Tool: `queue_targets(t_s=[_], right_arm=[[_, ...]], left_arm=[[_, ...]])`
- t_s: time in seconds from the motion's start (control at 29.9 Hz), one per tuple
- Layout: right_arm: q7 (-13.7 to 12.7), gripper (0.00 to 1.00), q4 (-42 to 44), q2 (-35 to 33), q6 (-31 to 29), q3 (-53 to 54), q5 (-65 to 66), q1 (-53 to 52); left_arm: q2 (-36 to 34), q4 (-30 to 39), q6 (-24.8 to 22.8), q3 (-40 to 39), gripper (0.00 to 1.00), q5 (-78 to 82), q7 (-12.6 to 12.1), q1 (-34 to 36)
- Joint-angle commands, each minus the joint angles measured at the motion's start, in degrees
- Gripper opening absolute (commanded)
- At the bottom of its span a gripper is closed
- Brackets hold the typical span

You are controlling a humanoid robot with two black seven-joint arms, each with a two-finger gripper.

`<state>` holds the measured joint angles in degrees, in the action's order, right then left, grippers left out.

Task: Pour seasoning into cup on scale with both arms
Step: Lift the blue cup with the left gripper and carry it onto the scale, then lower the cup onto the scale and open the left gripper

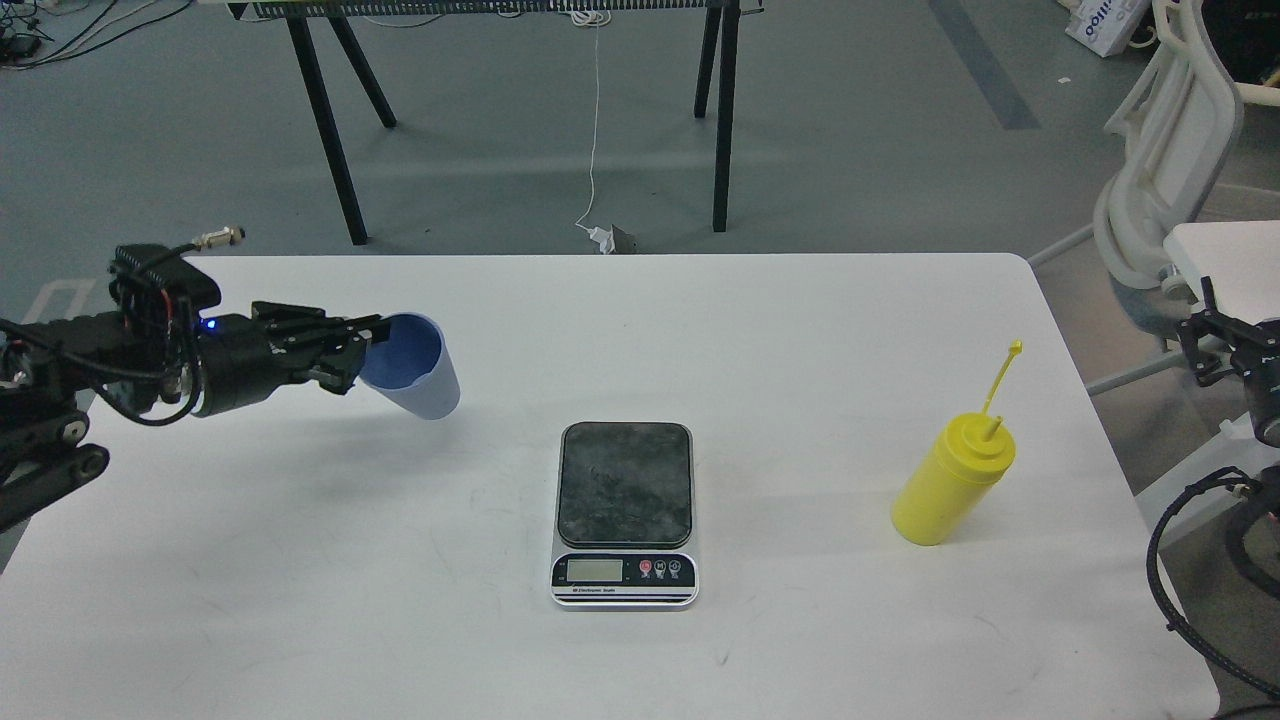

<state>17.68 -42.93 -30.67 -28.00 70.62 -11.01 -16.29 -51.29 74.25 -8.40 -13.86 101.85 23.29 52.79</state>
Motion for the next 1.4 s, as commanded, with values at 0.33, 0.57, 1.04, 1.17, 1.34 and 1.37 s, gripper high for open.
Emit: queue_targets(t_s=[0.33, 0.57, 1.04, 1.17, 1.34, 1.37], right_arm=[[-0.01, 1.00, 0.21, -1.32, 0.00, 2.15, 0.02, 2.40], [0.08, 0.99, 0.12, -1.23, 0.00, 2.24, 0.02, 2.40], [0.08, 1.00, 0.13, -1.23, 0.00, 2.24, 0.02, 2.84], [0.08, 1.00, 0.21, -1.23, 0.00, 2.24, 0.02, 2.84], [0.08, 1.00, 0.13, -1.23, 0.00, 2.24, 0.02, 2.84], [0.08, 0.99, 0.13, -1.23, 0.00, 2.24, 0.02, 2.76]], left_arm=[[21.22, -0.60, -9.27, 11.30, 0.02, 1.42, -5.01, 14.80], [25.45, -2.35, -9.26, 15.70, 0.02, 1.42, -6.94, 14.27], [26.68, -5.35, -9.44, 17.02, 0.09, 1.69, -6.94, 12.16], [26.33, -5.44, -9.88, 17.02, 0.15, 1.69, -6.94, 12.08], [26.16, -5.26, -9.53, 16.23, 0.76, 0.55, -6.94, 11.81], [25.98, -5.26, -9.70, 16.23, 0.76, 0.11, -6.77, 11.81]])
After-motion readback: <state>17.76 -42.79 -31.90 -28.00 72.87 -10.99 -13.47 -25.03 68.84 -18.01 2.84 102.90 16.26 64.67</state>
